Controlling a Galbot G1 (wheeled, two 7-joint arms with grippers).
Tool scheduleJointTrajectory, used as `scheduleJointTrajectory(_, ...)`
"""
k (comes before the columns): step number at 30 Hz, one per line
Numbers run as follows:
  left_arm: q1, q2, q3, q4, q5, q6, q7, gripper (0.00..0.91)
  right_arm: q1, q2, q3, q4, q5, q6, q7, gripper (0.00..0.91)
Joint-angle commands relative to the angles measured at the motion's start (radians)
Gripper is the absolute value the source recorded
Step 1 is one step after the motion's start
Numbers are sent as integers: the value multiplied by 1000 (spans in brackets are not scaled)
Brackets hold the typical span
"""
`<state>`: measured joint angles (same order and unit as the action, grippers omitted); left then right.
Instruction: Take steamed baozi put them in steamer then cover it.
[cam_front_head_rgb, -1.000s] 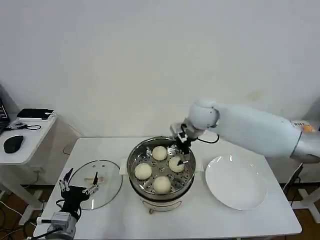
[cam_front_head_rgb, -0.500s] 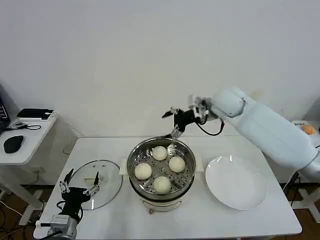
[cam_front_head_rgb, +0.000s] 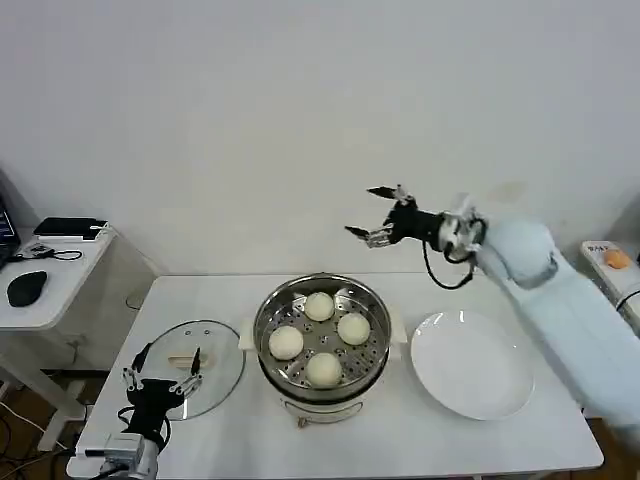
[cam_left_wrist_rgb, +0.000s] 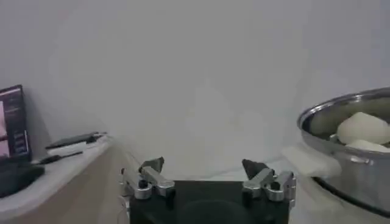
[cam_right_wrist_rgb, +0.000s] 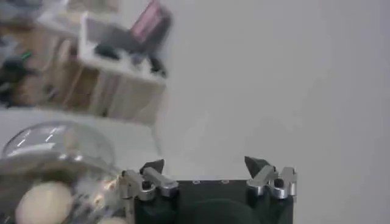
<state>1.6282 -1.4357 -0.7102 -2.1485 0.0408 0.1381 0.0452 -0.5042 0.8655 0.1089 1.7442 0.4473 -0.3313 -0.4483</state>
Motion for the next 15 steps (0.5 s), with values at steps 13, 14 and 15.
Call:
scheduleJointTrajectory(13, -10, 36, 4, 72, 5, -14, -31, 907, -953, 313, 601, 199, 32, 168, 394, 907)
scheduleJointTrajectory(14, -10, 40, 4, 79, 15, -22, -32, 907, -963, 314, 594, 187, 31, 173, 384, 907)
scheduleJointTrajectory(15, -10, 44, 3, 86, 32, -31, -30, 907, -967, 315, 588, 170, 23, 186, 385, 907)
